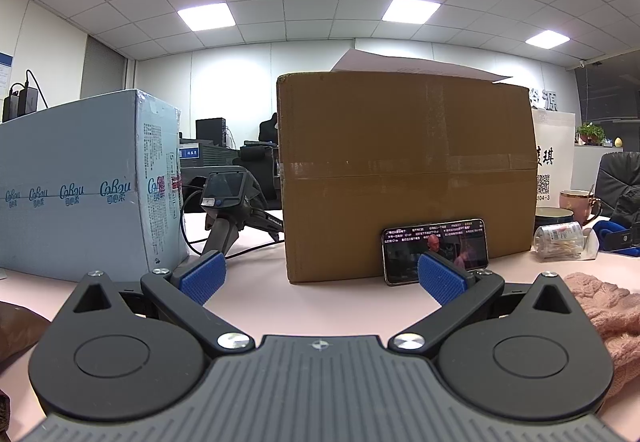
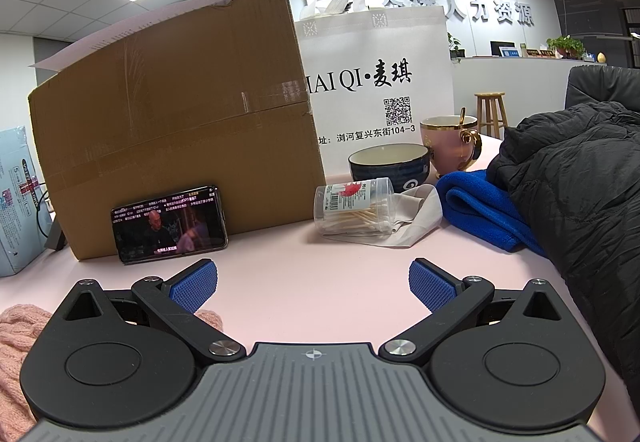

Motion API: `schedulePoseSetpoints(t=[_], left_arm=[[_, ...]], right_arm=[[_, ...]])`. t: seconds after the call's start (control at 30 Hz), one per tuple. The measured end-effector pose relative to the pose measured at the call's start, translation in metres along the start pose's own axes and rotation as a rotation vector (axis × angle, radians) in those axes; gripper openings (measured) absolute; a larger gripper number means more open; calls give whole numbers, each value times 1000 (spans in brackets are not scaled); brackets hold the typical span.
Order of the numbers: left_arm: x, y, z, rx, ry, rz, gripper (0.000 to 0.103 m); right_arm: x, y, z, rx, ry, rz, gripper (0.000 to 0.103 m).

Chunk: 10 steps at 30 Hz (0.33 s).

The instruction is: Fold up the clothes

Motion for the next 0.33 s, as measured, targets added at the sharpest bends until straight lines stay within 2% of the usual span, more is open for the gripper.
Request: schedulePoseSetpoints(t=[0.33], left_arm=[[0, 0, 0, -5, -1, 2, 103]], right_arm=[[0, 1, 0, 0, 0, 0, 103]])
Point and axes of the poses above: each gripper's, at about its wrist camera, not at the fingertips, and y roughly against the way its jaws point, z to its left, x to its underside, the point moved 5 cm from there along -y, roughly the way its jaws point, and after that the axes turned 3 degrees about -x, right-handed, at the moved point
